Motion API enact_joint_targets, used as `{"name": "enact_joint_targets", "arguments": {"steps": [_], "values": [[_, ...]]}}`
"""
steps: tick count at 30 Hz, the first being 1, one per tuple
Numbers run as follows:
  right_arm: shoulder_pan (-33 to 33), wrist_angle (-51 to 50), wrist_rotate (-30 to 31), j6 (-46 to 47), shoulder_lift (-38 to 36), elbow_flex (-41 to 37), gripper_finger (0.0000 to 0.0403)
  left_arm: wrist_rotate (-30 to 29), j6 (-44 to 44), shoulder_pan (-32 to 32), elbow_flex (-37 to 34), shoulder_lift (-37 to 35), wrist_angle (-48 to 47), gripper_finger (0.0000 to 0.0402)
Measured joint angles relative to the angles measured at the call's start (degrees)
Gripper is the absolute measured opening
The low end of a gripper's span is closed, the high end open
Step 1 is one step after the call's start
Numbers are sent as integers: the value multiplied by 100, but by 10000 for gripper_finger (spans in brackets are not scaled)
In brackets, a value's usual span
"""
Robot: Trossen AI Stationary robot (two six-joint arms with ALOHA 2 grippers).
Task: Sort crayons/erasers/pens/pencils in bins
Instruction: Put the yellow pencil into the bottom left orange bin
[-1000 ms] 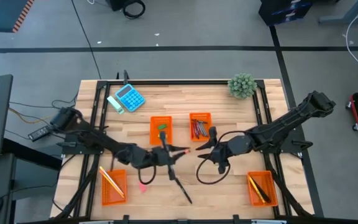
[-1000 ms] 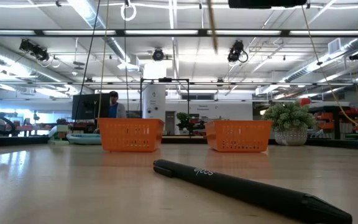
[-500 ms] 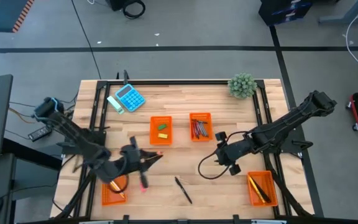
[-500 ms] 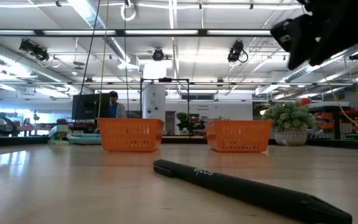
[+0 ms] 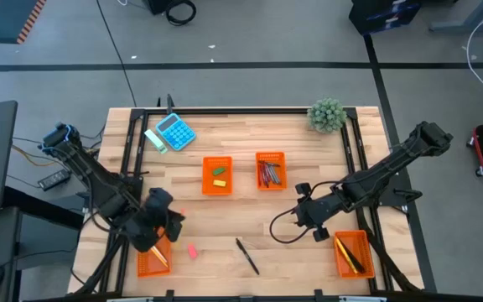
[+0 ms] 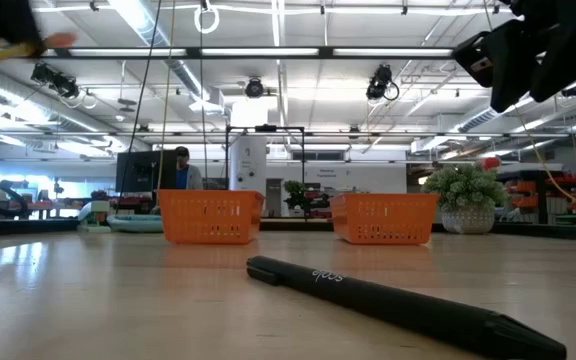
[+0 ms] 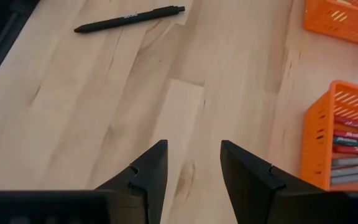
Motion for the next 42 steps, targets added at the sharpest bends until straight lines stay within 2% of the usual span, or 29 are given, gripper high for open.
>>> {"name": "enact_joint_targets", "arguments": {"steps": [3,11,20,25,33,42], "values": [[60,0,0,34,0,0,154,602,-791,-24,-2,-15,-834,29],[138,-12,0,47,0,0,154,817,-1465,-326,2,-223,-1016,30],[135,-17,109,24,0,0,154,740,-1417,-387,-22,267,-1065,37],[135,-11,113,13,0,-103,154,742,-881,-594,-22,612,-910,32],[131,10,111,23,0,-268,154,742,-1150,-835,-26,1030,-787,48],[131,87,113,31,0,-465,154,743,-1262,-1009,-26,1128,-361,38]]}}
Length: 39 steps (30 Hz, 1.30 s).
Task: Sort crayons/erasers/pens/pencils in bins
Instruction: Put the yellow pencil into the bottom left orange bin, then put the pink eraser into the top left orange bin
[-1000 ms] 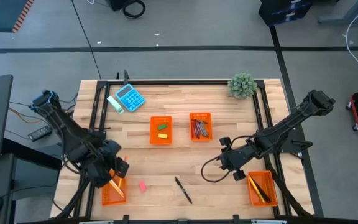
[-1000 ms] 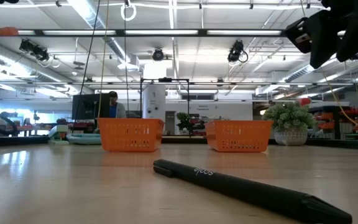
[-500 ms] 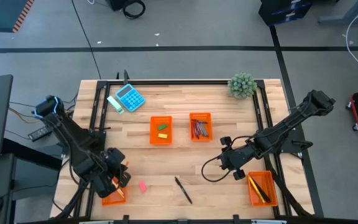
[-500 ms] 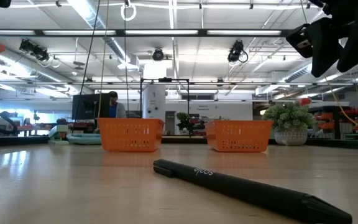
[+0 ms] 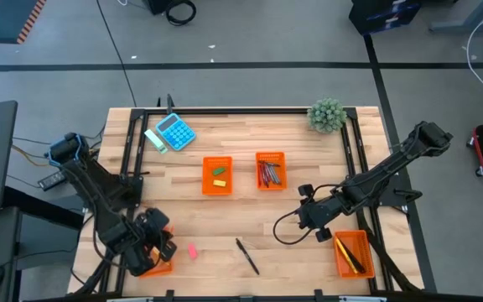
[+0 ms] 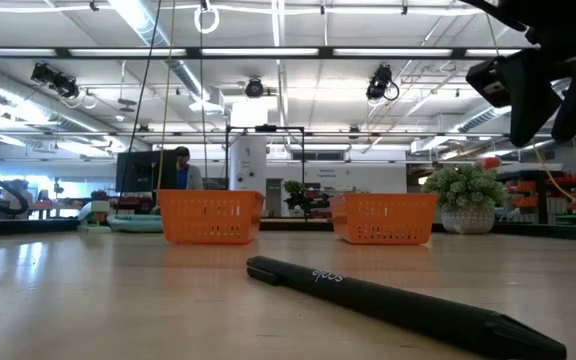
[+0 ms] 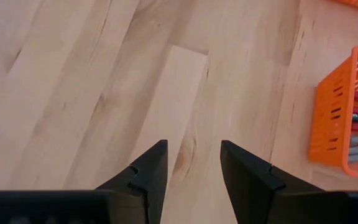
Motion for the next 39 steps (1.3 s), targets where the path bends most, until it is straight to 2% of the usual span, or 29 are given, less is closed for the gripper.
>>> {"name": "enact_joint_targets", "arguments": {"steps": [6,16,23,30,35,39], "values": [[0,7,0,0,0,-14,154,98,-78,-185,0,2,219,52],[0,8,0,0,0,-14,154,220,-223,-470,0,0,375,43],[0,9,0,73,0,-14,154,503,-240,-470,0,0,174,53],[0,7,0,127,0,-14,154,515,-242,-470,0,0,231,48],[0,7,0,144,0,-14,154,613,-245,-470,0,0,289,74],[0,4,-2,248,0,-14,154,998,-401,-470,0,0,302,113]]}}
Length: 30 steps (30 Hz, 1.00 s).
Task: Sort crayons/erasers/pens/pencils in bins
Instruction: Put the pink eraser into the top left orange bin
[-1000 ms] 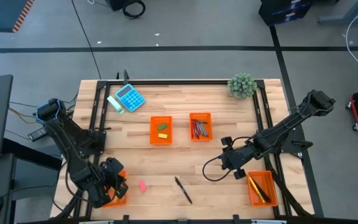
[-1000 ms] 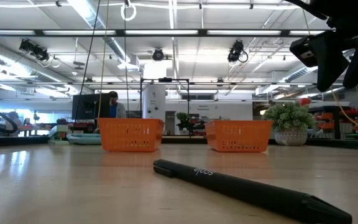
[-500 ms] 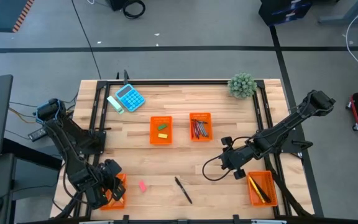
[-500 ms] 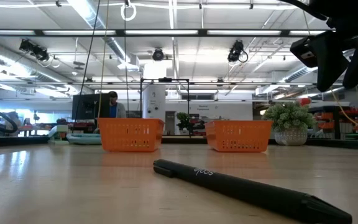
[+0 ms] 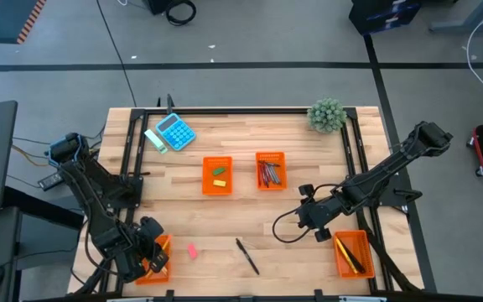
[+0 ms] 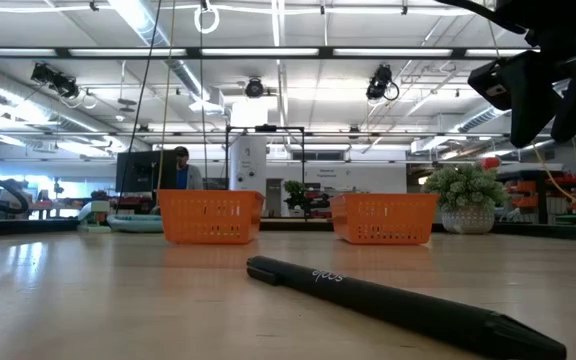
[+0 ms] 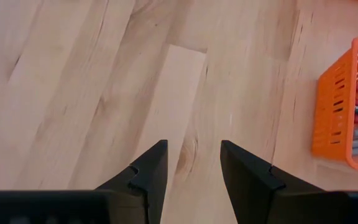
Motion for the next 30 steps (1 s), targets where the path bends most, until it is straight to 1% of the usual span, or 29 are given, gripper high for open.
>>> {"name": "enact_joint_targets", "arguments": {"steps": [4,8,11,15,17,19,20,22,25,27,29,30], "values": [[2,-2,0,112,0,0,154,118,-85,0,0,0,0,151],[2,-2,0,104,0,0,154,117,-59,43,0,0,-25,173],[2,-2,0,102,0,0,154,118,-82,105,36,-42,-48,175],[2,-4,0,145,0,0,154,82,91,313,242,-204,-130,162],[2,-8,-1,179,0,0,154,-211,479,491,335,-229,-140,151],[2,-19,-2,183,0,0,154,-639,1126,714,383,-219,-80,137],[2,-34,-2,186,0,0,154,-745,1586,861,400,-183,6,130],[2,-121,-2,228,0,0,154,-749,2798,1196,400,-57,480,118],[4,-309,-2,313,0,0,154,-526,4700,1601,401,165,1375,106],[4,-447,-2,412,0,0,154,-248,5743,1818,409,358,2000,102],[4,-578,0,520,0,0,154,23,6533,1965,409,564,2414,101],[4,-627,-2,570,0,0,154,114,6786,2004,414,667,2537,101]]}}
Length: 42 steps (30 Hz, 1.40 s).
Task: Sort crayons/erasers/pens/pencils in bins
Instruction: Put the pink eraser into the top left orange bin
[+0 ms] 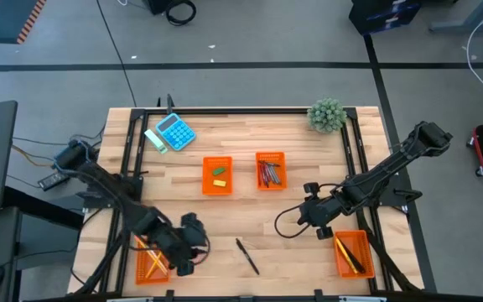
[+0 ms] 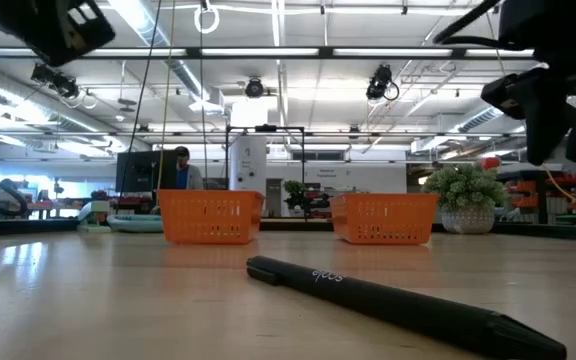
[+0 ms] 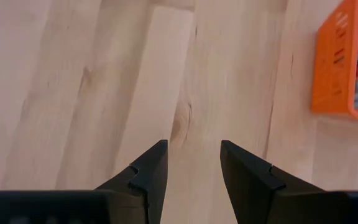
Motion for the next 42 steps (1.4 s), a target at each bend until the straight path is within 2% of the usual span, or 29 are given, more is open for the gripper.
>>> {"name": "enact_joint_targets", "arguments": {"steps": [3,6,12,15,18,23,28,35,42], "values": [[59,-103,0,101,1,0,154,290,614,39,204,384,-157,100],[181,-176,0,77,0,0,154,602,1235,-3,530,809,-728,100],[444,-214,0,-42,2,0,154,626,2170,14,1449,1681,-2691,101],[490,-206,0,-35,2,0,154,622,2838,41,1735,1992,-3075,104],[483,-201,10,64,2,0,154,647,3384,36,1810,2177,-2999,109],[483,-193,235,295,2,0,154,730,3734,111,1815,2373,-2996,133],[483,-189,303,421,2,0,154,859,4550,184,1815,2377,-3000,180],[483,-186,311,427,2,0,154,1393,5325,197,1815,2377,-3105,246],[483,-186,1027,520,2,0,154,1377,6092,264,1805,2519,-3201,272]]}}
